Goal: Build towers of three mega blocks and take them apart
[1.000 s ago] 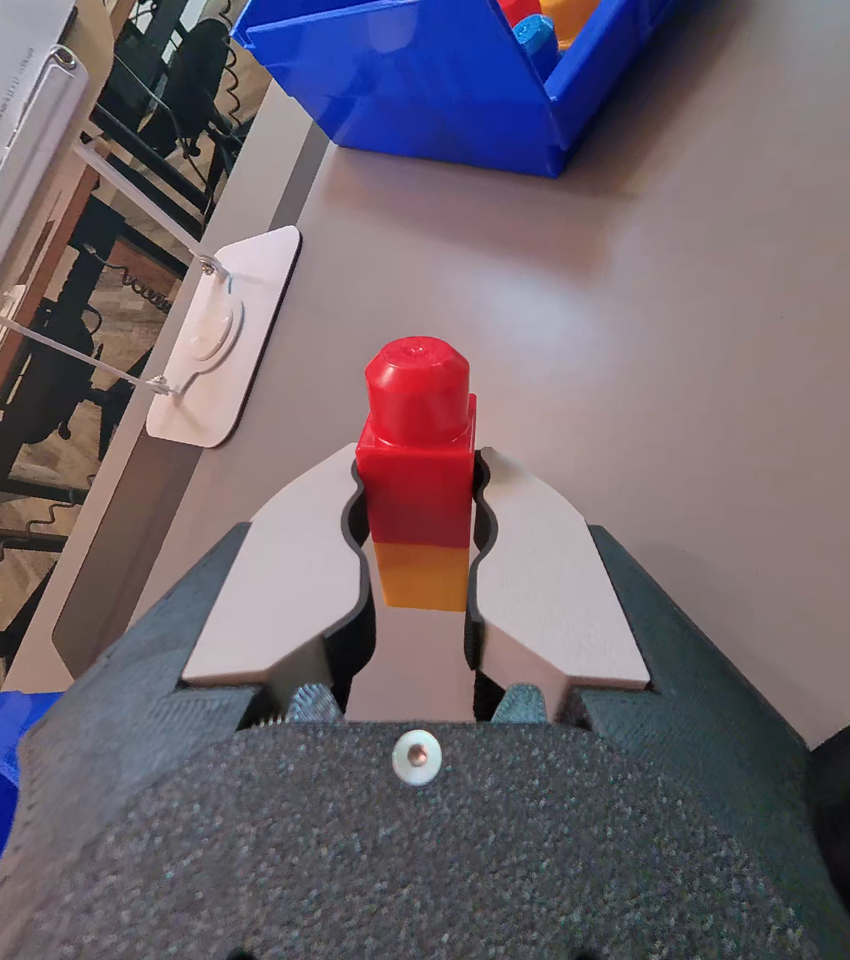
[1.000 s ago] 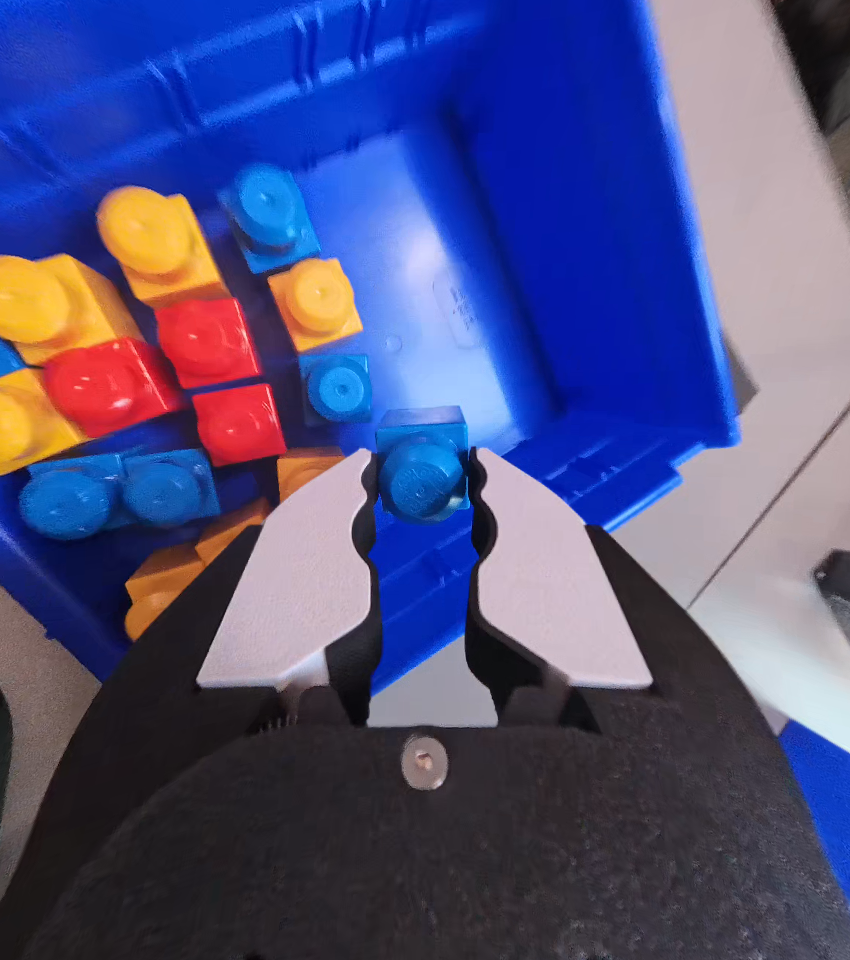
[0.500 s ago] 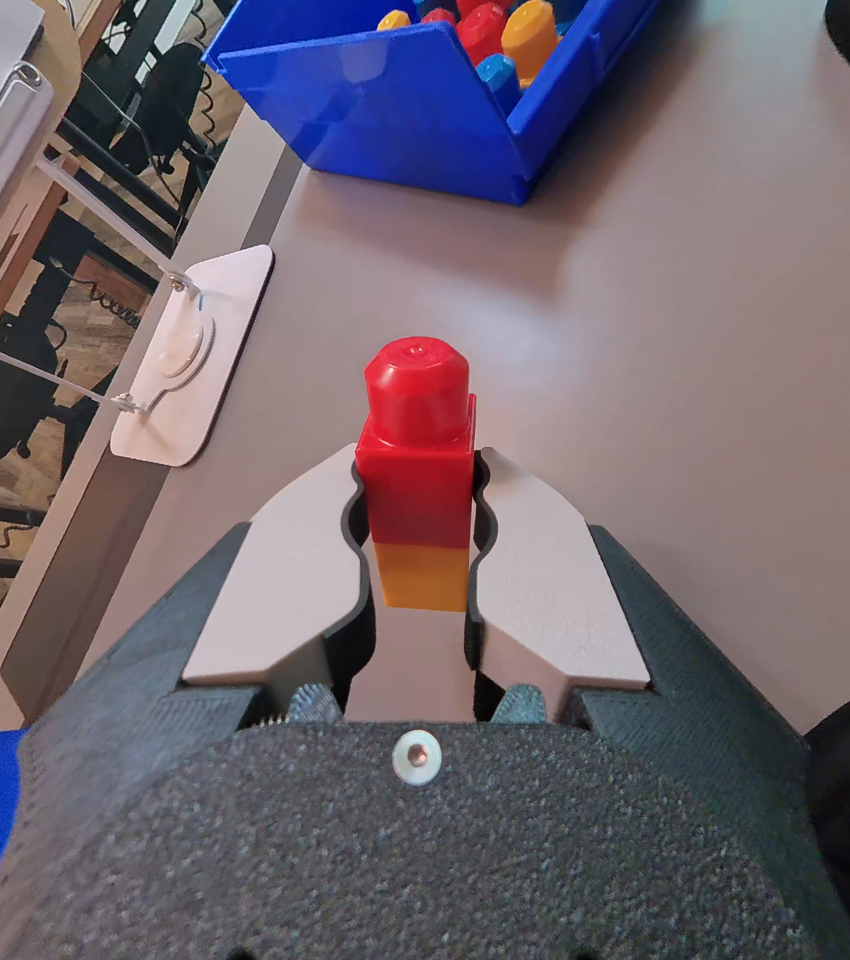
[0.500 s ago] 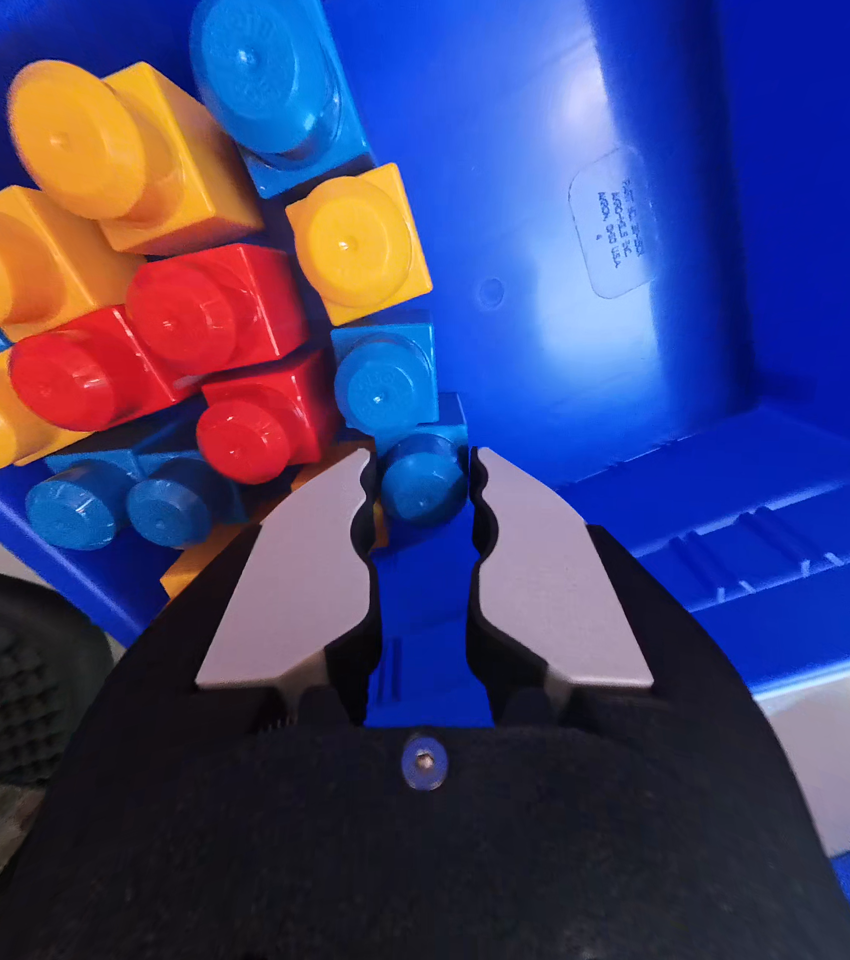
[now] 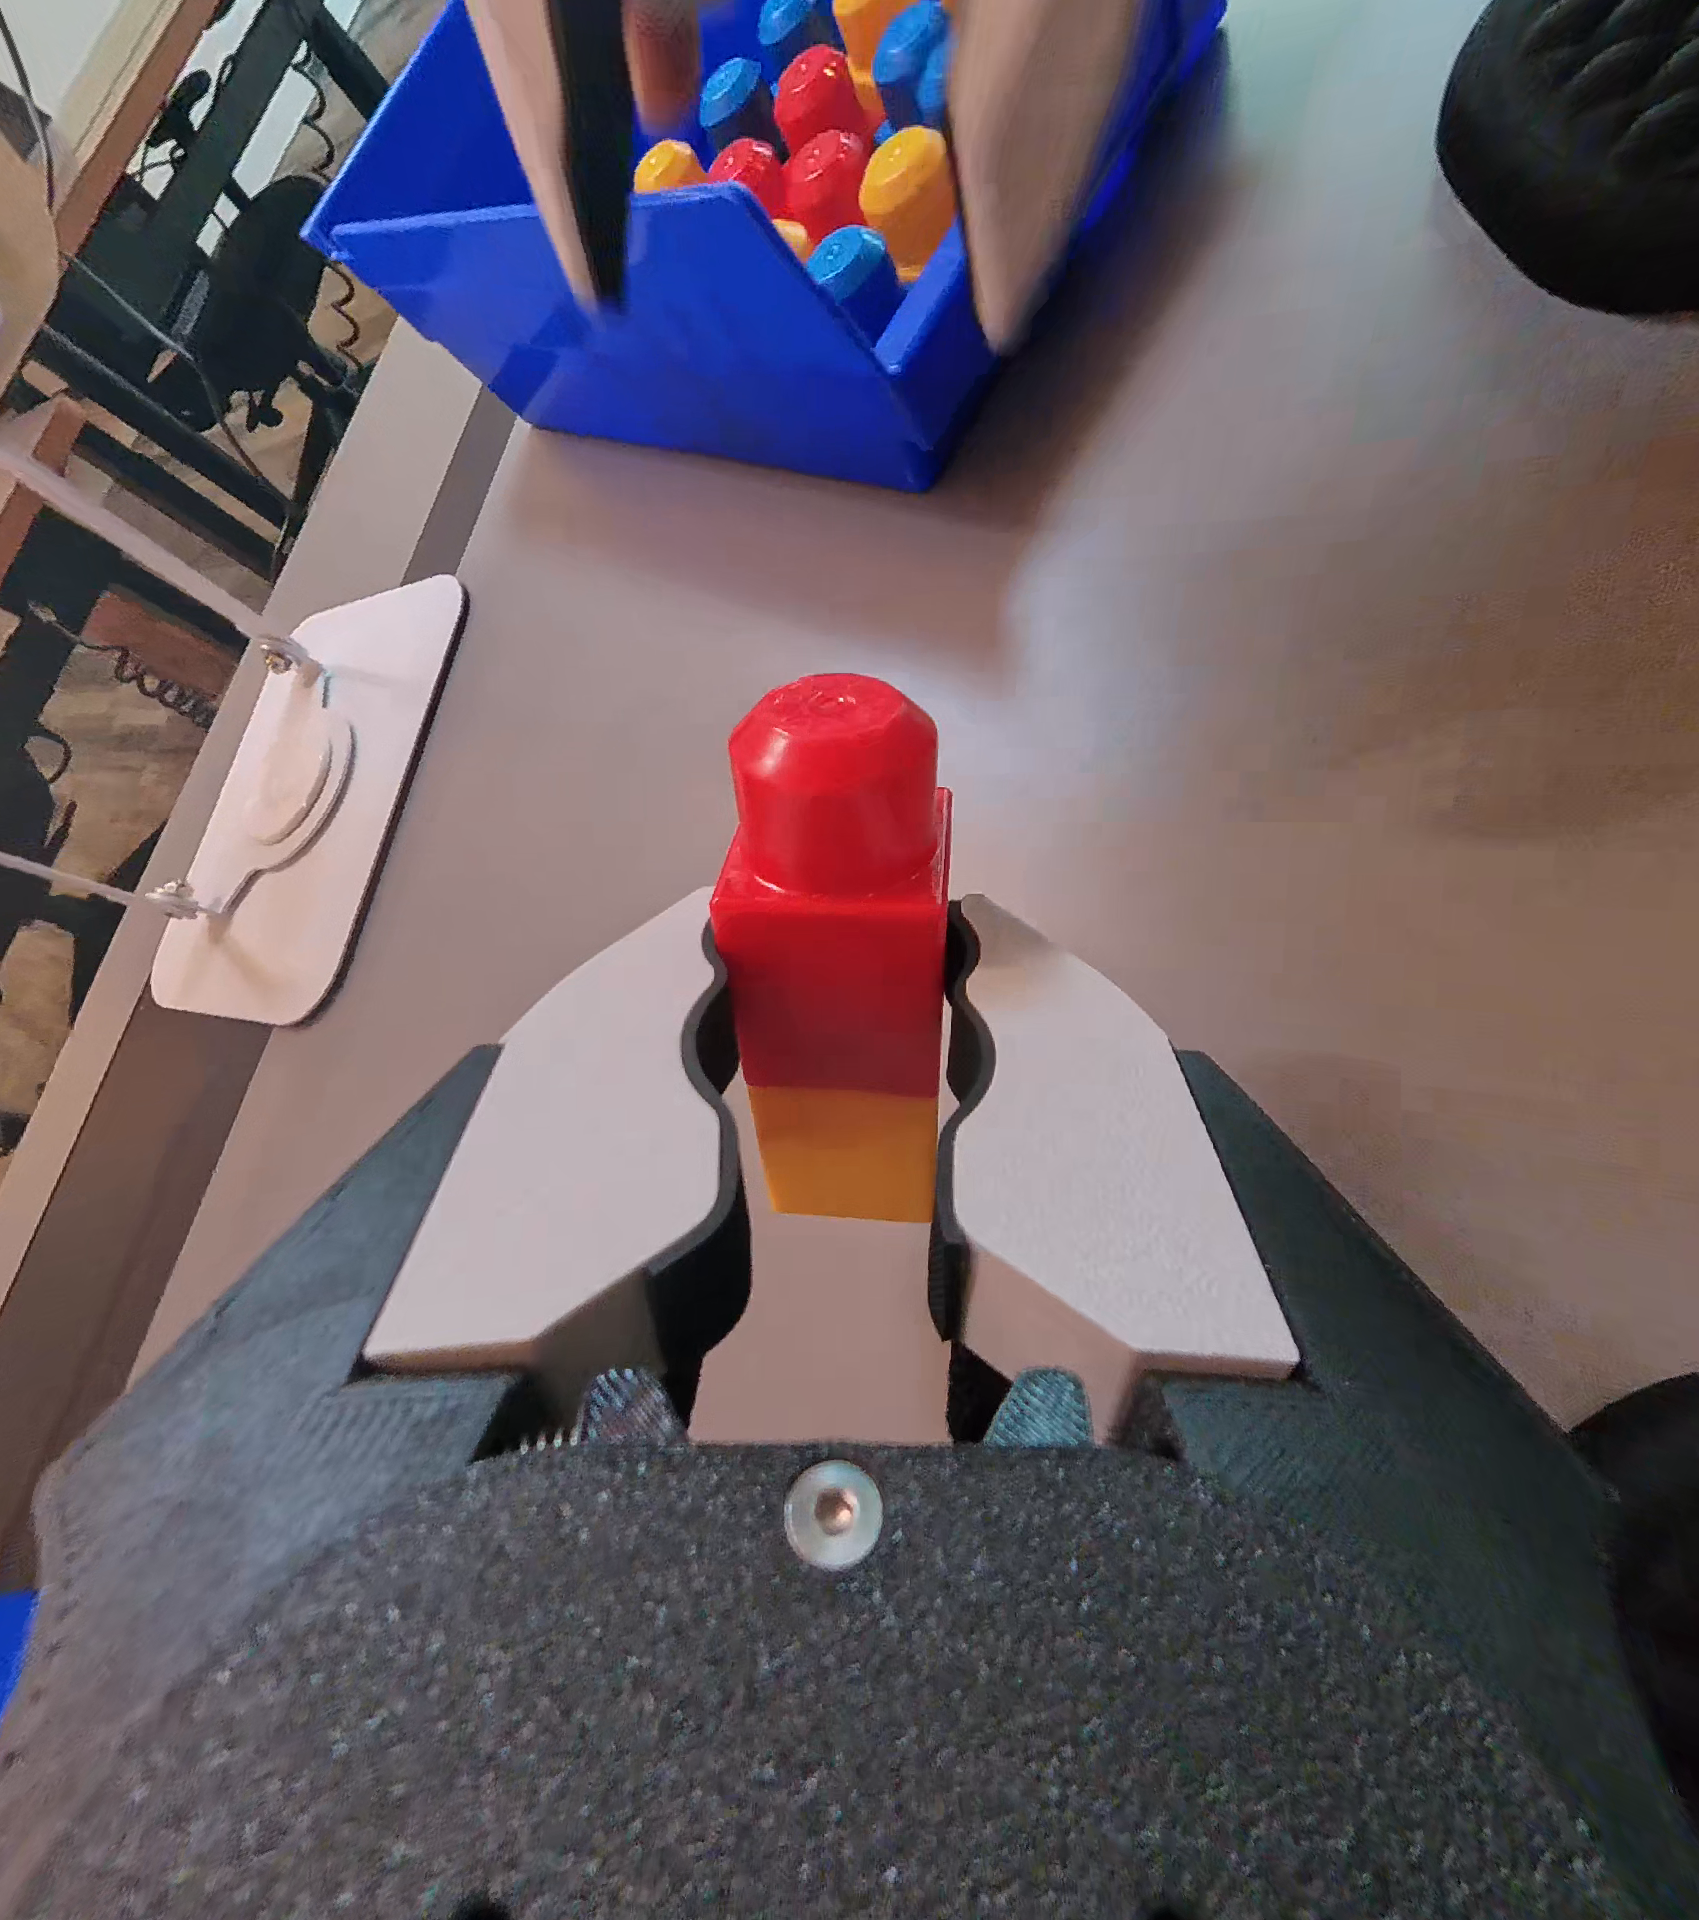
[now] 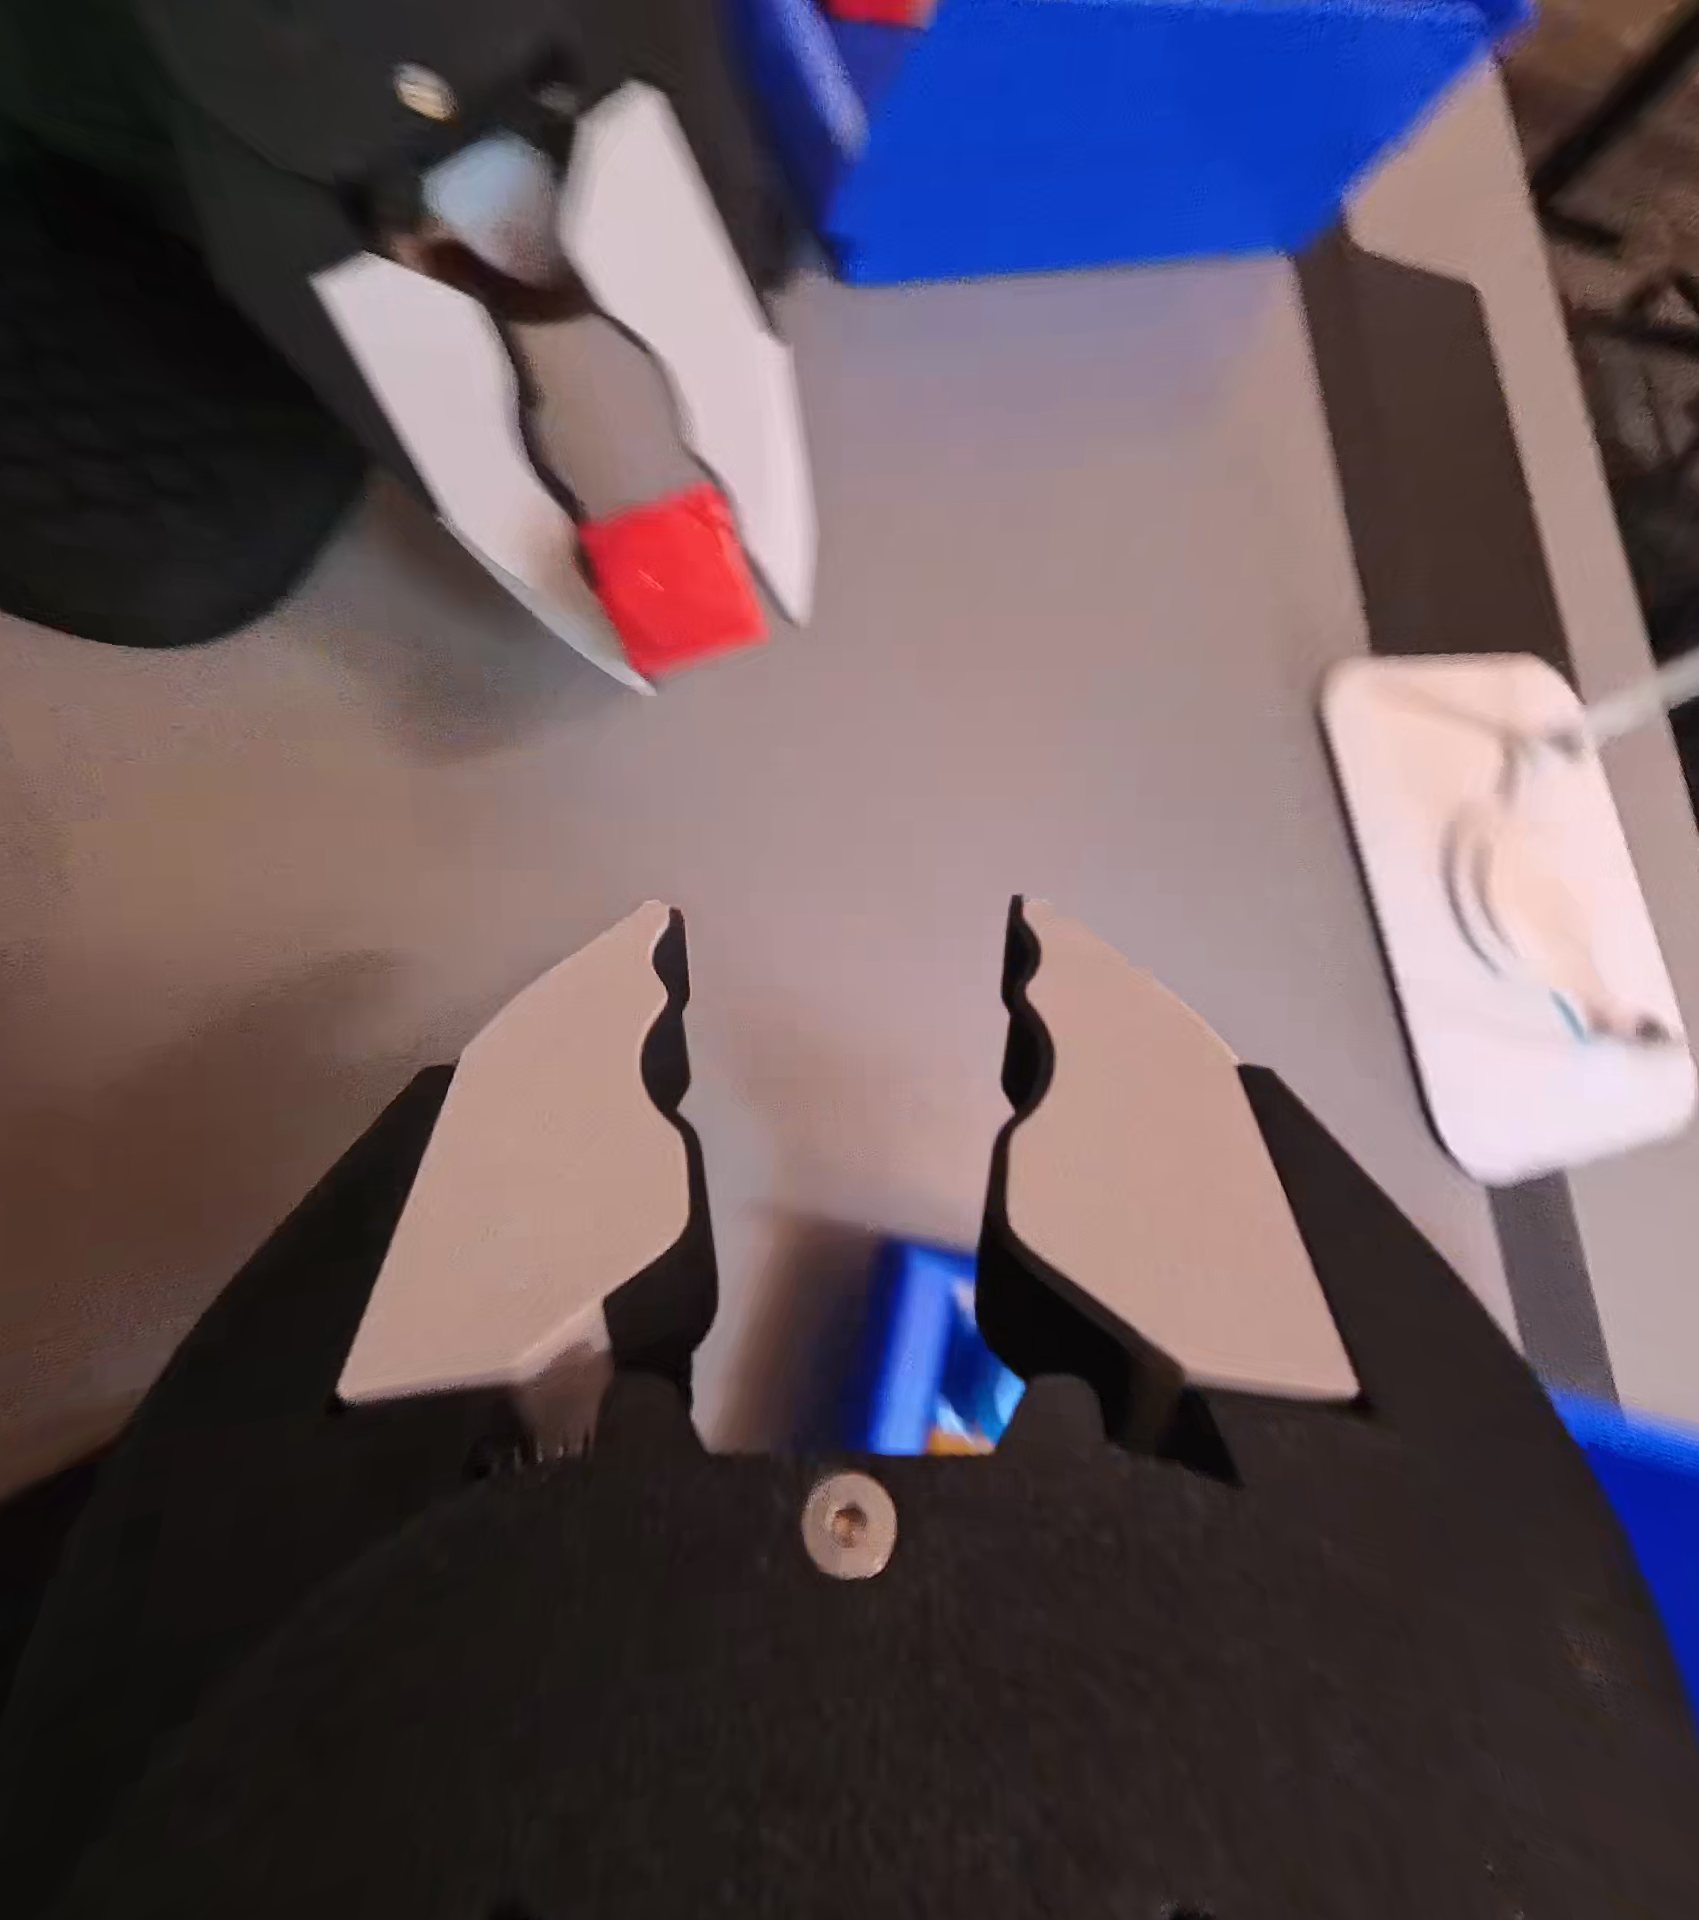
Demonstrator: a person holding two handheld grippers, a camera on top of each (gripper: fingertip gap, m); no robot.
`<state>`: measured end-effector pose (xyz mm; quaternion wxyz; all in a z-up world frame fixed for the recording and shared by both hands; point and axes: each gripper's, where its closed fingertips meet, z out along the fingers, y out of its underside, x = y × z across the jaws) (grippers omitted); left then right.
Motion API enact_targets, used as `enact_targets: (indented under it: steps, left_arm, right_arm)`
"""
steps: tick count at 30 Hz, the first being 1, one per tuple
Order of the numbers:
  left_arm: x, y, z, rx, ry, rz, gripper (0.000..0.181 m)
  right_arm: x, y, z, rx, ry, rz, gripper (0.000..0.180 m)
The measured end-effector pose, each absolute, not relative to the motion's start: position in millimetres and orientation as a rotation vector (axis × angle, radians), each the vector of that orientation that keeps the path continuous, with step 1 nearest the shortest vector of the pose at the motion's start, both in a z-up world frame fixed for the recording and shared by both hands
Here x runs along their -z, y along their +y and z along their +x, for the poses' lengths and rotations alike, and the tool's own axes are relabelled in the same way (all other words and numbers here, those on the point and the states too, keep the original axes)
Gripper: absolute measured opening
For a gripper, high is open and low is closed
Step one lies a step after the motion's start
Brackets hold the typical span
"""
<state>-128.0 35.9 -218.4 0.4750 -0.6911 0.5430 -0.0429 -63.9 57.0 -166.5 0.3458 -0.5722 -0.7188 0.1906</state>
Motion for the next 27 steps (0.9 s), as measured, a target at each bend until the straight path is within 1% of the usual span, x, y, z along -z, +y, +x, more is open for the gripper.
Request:
enact_targets:
  steps: [4, 5, 6, 9, 10, 11, 12, 13, 14, 17, 19, 21, 24, 27]
  left_arm:
    - [220.1, 27.6, -116.5, 0.108, 1.377, -1.665, 0.037]
    - [222.3, 25.9, -115.1, 0.110, 1.392, -1.667, 0.037]
    - [224.8, 24.8, -115.1, 0.107, 1.408, -1.671, 0.037]
    - [221.4, 22.0, -113.7, 0.180, 1.395, -1.633, 0.036]
    - [219.3, 21.1, -114.2, 0.216, 1.387, -1.628, 0.039]
    - [219.2, 21.7, -116.4, 0.240, 1.380, -1.639, 0.048]
    - [219.1, 24.8, -119.5, 0.247, 1.359, -1.649, 0.053]
    - [219.2, 26.6, -121.7, 0.254, 1.348, -1.646, 0.050]
    - [218.8, 27.5, -123.2, 0.253, 1.341, -1.636, 0.037]
    - [208.5, 23.2, -119.7, 0.308, 1.338, -1.606, 0.037]
    - [221.9, 34.8, -138.6, 0.159, 1.363, -1.695, 0.037]
    - [231.3, 39.9, -150.5, 0.189, 1.321, -1.733, 0.036]
    - [228.7, 49.5, -159.2, 0.223, 1.234, -1.772, 0.036]
    - [218.1, 54.2, -157.6, 0.240, 1.167, -1.748, 0.036]
  right_arm:
    - [192.6, 14.3, -110.0, -0.522, -1.974, -1.333, 0.052]
    - [195.7, 10.3, -117.2, -0.528, -1.981, -1.316, 0.047]
    - [197.3, 9.1, -121.6, -0.517, -1.984, -1.290, 0.033]
    - [196.1, 7.3, -122.1, -0.523, -1.997, -1.267, 0.032]
    - [192.9, 7.5, -120.4, -0.542, -1.985, -1.266, 0.032]
    - [188.8, 9.6, -118.0, -0.553, -1.964, -1.265, 0.032]
    - [184.1, 11.6, -114.9, -0.573, -1.942, -1.266, 0.032]
    - [178.7, 12.7, -111.8, -0.606, -1.918, -1.269, 0.032]
    - [173.3, 13.0, -108.5, -0.642, -1.896, -1.268, 0.032]
    - [165.1, 14.3, -95.5, -0.680, -1.891, -1.271, 0.030]
    - [145.9, 17.2, -83.1, -0.743, -1.857, -1.270, 0.029]
    - [107.3, 31.3, -63.9, -0.788, -1.739, -1.263, 0.029]
    - [59.9, 89.1, -20.3, -0.537, -1.521, -1.303, 0.029]
    - [46.3, 164.9, 37.9, -0.221, -1.347, -1.498, 0.029]
